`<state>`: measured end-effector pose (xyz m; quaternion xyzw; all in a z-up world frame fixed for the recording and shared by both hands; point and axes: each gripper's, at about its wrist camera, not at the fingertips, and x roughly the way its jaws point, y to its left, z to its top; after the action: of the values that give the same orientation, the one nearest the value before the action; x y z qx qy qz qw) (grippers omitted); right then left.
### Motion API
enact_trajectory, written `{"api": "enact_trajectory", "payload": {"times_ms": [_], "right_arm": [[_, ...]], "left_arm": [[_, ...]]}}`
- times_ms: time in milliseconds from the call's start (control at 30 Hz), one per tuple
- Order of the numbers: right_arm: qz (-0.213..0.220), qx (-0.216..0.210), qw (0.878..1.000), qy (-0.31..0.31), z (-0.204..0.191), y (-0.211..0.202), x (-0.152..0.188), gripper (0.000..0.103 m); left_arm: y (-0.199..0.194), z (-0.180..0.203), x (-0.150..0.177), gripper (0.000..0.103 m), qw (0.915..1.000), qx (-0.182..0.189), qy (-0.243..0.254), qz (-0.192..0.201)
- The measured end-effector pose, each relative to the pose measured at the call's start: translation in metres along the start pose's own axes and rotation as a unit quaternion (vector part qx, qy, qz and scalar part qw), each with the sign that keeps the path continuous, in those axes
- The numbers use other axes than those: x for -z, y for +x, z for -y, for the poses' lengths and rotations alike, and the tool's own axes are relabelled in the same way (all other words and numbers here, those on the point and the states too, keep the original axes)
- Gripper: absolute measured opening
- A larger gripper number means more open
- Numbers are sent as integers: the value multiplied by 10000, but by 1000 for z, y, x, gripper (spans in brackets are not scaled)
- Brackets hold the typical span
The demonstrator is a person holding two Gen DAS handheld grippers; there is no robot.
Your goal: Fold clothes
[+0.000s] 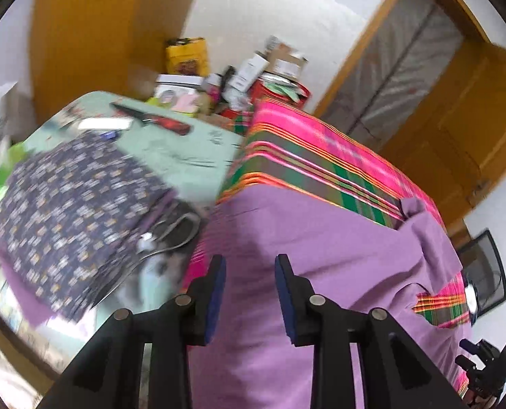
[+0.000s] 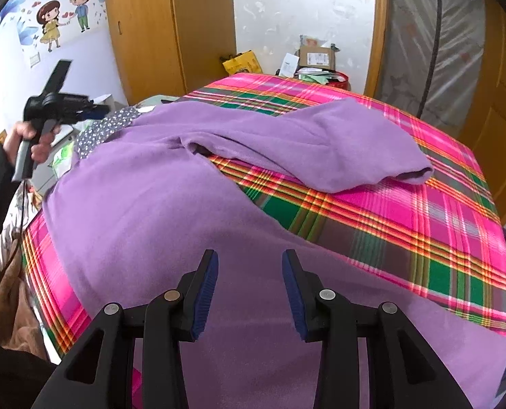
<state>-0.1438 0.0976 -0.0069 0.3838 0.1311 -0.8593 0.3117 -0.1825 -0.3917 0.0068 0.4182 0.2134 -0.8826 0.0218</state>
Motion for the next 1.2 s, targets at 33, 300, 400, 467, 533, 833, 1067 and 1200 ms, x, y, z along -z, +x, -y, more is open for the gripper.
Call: {"api": "enact_trajectory", "payload": {"times_ms": [33, 300, 400, 467, 533, 833, 1067, 1200], "right_arm": [[21, 19, 10000, -3, 0, -1, -1, 41], [-12, 101, 9999, 121, 11, 5, -1, 41], [-24, 127, 9998, 164, 19, 9, 1, 40], [-24, 186, 9996, 233, 29, 13, 0, 41], [-28, 280, 9991, 301, 39, 17, -3, 41], [217, 188, 9935, 1097, 117, 27, -41, 41], [213, -850, 9477, 3069, 205, 55, -48, 44], [267, -1257, 9133, 3864, 232, 79, -44, 44]], "left_arm": [[12, 12, -5, 30, 9998, 106, 122, -118], [96, 69, -18, 30, 9921, -87, 808, -958], [105, 72, -31, 29, 9945, -242, 708, -737], [110, 70, -38, 26, 9951, -398, 648, -627], [114, 68, -44, 22, 9951, -570, 612, -519], [73, 74, -32, 22, 9977, -528, 271, -335], [6, 110, 8, 22, 9994, -79, 326, 4], [-18, 134, 36, 22, 9986, 260, 446, 91]]}}
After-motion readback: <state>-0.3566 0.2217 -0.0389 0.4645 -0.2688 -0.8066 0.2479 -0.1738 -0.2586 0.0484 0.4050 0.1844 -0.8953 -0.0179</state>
